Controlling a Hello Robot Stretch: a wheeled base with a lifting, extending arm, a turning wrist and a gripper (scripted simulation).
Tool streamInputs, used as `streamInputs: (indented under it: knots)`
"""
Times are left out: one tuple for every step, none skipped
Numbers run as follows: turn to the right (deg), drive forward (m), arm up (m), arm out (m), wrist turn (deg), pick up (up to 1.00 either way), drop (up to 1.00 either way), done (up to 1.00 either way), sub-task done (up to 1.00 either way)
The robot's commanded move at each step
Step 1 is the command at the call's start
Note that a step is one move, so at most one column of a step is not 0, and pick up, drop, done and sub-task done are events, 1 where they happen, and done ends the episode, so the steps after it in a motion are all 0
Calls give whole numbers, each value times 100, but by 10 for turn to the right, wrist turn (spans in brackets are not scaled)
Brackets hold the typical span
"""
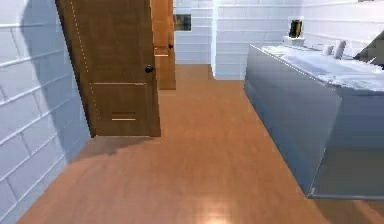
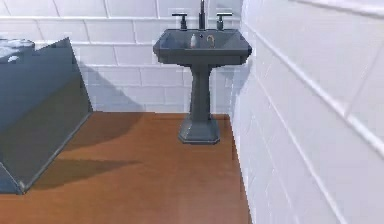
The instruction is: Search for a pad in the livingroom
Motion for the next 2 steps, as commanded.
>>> streamInputs:
  knots:
    - [0,100,0,0,0,0,0,0,0]
    - [30,0,0,0,0,0,0,0,0]
